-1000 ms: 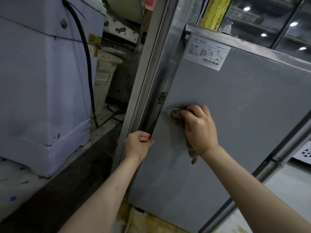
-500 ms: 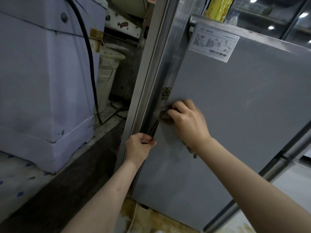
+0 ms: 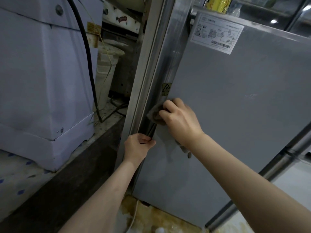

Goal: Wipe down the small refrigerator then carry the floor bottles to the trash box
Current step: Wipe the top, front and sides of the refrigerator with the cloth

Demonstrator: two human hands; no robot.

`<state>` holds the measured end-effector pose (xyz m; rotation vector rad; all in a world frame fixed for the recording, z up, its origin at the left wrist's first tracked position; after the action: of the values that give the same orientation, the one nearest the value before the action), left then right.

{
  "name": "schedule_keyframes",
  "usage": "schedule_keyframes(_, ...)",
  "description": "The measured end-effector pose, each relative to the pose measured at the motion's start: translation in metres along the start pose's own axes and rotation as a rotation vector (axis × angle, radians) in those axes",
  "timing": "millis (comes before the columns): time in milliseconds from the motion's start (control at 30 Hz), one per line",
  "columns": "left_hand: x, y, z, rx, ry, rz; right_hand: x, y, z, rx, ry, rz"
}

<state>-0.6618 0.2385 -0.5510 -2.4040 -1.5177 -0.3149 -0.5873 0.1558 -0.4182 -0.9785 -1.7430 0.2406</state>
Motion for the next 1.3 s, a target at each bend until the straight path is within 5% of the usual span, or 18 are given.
schedule_keyframes(433, 0.004, -0.007, -0.003, -0.041, -0.028, 0.000, -0.031, -0.011, -0.040, 0.107, 0.297, -0.167)
schedule_keyframes(700, 0.004, -0.002, -0.009, -0.070, -0.010, 0.005, -0.081, 0.014, -0.031, 0.099, 0.281, -0.108)
schedule_keyframes(900, 0.004, 0.002, -0.008, -0.071, -0.011, -0.017, -0.073, -0.002, -0.042, 0.187, 0.541, -0.293)
schedule_keyframes(1300, 0.004, 0.005, -0.009, -0.062, 0.005, -0.019, -0.113, 0.019, -0.029, 0.155, 0.442, -0.143)
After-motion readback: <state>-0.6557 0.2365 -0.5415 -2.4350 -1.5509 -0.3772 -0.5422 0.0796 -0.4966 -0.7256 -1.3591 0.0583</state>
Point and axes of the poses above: each hand's wrist, its own x-axis towards the middle knuckle, its own y-axis out of the palm, z = x × y, the point moved 1 cm from there along x, towards the middle knuckle, and after that the axes turned 14 degrees about y, right-handed, at the moved point
